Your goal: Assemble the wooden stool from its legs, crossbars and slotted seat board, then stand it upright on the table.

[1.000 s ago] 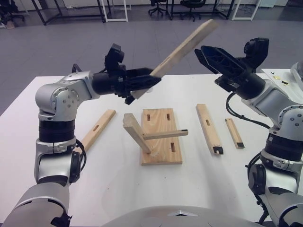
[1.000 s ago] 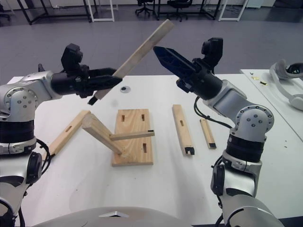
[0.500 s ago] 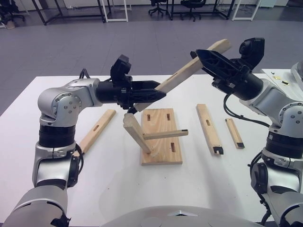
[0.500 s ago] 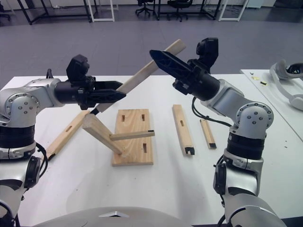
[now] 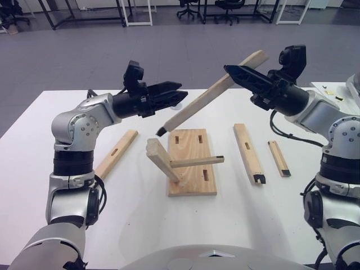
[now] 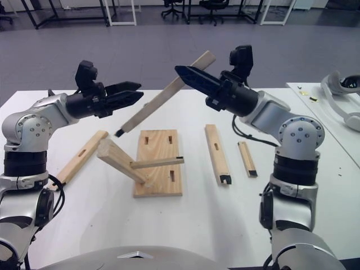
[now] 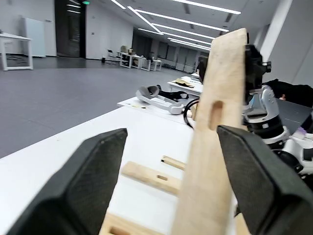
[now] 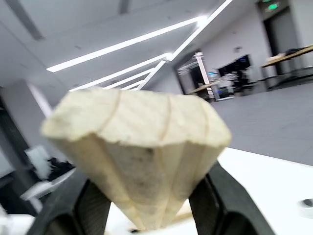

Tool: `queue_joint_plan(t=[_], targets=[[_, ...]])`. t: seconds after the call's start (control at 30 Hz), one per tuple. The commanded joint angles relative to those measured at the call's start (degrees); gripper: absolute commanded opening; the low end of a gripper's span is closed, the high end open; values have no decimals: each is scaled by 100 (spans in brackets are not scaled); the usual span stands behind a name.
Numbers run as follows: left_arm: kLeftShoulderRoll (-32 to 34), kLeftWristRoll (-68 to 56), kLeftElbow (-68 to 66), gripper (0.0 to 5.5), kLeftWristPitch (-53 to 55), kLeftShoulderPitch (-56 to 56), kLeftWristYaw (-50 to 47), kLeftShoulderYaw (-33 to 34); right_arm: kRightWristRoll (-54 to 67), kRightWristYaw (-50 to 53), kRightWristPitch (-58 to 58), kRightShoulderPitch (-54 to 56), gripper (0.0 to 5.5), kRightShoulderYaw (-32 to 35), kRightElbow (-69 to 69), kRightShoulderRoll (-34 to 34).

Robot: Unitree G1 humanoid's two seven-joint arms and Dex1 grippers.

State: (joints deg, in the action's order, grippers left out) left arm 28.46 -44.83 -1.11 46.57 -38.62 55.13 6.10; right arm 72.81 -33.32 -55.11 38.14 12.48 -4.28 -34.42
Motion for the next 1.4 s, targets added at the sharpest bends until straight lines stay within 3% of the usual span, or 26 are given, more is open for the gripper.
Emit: queue_joint_plan(t=[0.03, 0.2, 0.57, 0.97, 1.4], targets=[[107, 516, -327, 334, -754, 421, -112, 140, -1592, -1140, 880, -240, 207, -433, 160, -956], [133, 451, 72, 334, -1009, 960, -349, 523, -2187, -2241, 1252, -1452, 207, -261, -453, -1592], [206, 99, 589, 334, -622, 1203, -489, 729, -2146, -3229, 1503, -2021, 207, -211, -1594, -1606], [410, 78, 231, 334, -530, 623, -124, 491, -2227, -3028, 1715, -2867, 207, -33, -2073, -1301], [379, -73, 493, 334, -455, 734, -154, 508, -3075, -3682, 2336, -2624, 207, -692, -1454, -1521]])
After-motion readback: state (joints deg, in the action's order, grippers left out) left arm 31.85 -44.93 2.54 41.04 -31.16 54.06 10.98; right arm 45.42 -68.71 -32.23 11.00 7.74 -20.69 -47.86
